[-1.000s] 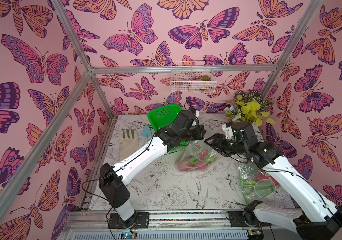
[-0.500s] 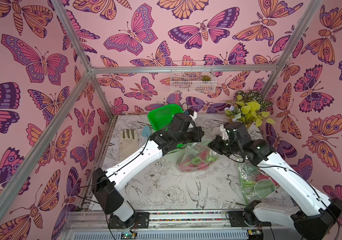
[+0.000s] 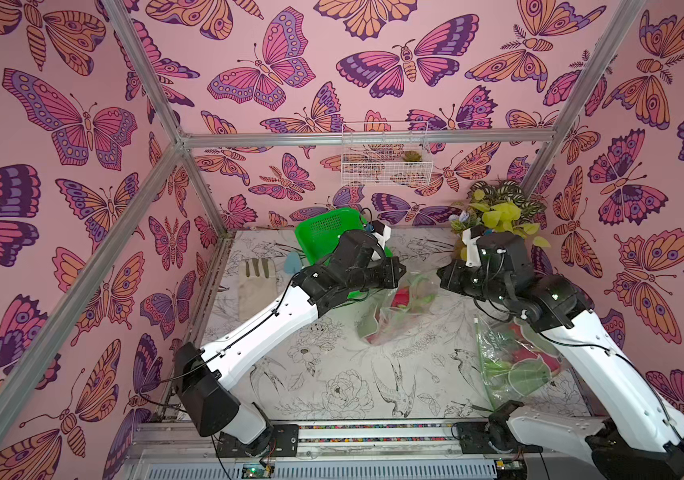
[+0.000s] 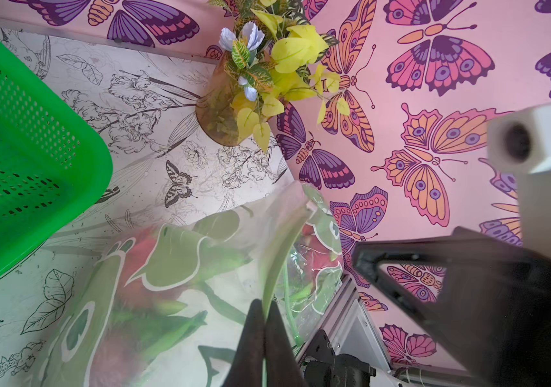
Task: Open the zip-top bag and take out the dragon fruit
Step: Open the zipper of the food storage bag at the center of the board.
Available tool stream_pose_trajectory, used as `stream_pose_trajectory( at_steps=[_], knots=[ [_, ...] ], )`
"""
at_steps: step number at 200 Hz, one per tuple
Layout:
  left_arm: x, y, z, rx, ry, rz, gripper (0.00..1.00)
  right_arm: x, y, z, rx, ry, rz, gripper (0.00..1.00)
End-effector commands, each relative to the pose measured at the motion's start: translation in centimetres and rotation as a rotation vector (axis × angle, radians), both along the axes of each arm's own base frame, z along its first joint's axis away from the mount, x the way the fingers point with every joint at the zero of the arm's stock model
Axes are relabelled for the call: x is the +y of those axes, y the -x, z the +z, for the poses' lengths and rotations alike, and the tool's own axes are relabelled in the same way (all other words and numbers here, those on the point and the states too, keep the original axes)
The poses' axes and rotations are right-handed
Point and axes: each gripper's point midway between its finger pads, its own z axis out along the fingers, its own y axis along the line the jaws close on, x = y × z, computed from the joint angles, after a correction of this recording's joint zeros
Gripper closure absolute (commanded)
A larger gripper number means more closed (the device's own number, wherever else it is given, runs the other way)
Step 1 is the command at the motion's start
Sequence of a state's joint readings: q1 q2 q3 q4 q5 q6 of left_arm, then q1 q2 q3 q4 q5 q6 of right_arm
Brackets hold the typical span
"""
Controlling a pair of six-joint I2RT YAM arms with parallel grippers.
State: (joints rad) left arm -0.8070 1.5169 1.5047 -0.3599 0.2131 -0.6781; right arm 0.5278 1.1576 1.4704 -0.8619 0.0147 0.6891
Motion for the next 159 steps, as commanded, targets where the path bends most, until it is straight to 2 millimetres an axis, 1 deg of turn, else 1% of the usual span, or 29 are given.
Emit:
stream_pose_trajectory(
  at_steps=[1, 16, 38, 48, 59, 72, 88, 92, 102, 112, 127, 145, 159],
  knots=[
    [1.1, 0.0, 0.5, -0.018, 0.025, 0.016, 1.0, -0.1, 0.7, -0.5, 0.007, 0.098, 0.096, 1.0],
    [1.4, -0.3, -0.5, 0.006, 0.019, 0.024, 1.0, 0.3, 1.0, -0.7, 0.017, 0.114, 0.142, 1.0],
    [1.5, -0.5, -2.2, 0.045, 0.012, 0.021, 1.0, 0.4, 1.1, -1.4, 0.036, 0.139, 0.167, 1.0],
    [1.4, -0.6, -2.5, 0.056, 0.014, 0.021, 1.0, 0.5, 1.2, -1.9, 0.053, 0.13, 0.167, 1.0],
    [1.4, -0.7, -2.7, 0.062, 0.017, 0.023, 1.0, 1.0, 1.3, -2.2, 0.08, 0.084, 0.153, 1.0],
    [1.2, -0.6, -2.6, 0.064, 0.023, 0.017, 1.0, 1.9, 1.5, -2.5, 0.114, -0.008, 0.142, 0.81],
    [1.1, -0.7, -2.4, 0.062, 0.028, 0.017, 1.0, 3.3, 1.8, -3.0, 0.164, -0.104, 0.152, 0.79],
    [1.1, -0.7, -2.4, 0.061, 0.028, 0.017, 1.0, 3.6, 1.9, -3.1, 0.174, -0.119, 0.156, 0.77],
    [1.1, -0.8, -2.1, 0.056, 0.031, 0.019, 1.0, 4.0, 2.0, -3.2, 0.19, -0.132, 0.163, 0.65],
    [1.0, -0.7, -1.9, 0.052, 0.034, 0.015, 1.0, 4.0, 1.9, -3.2, 0.198, -0.131, 0.152, 0.59],
    [1.0, -0.7, -1.7, 0.047, 0.035, 0.01, 1.0, 4.5, 1.9, -2.6, 0.194, -0.165, 0.164, 0.51],
    [1.0, -0.7, -1.8, 0.044, 0.034, 0.01, 1.0, 5.3, 1.9, -1.3, 0.172, -0.226, 0.182, 0.46],
    [0.8, -0.6, -1.7, 0.045, 0.038, 0.002, 1.0, 5.4, 1.6, -1.1, 0.167, -0.223, 0.171, 0.43]
  ],
)
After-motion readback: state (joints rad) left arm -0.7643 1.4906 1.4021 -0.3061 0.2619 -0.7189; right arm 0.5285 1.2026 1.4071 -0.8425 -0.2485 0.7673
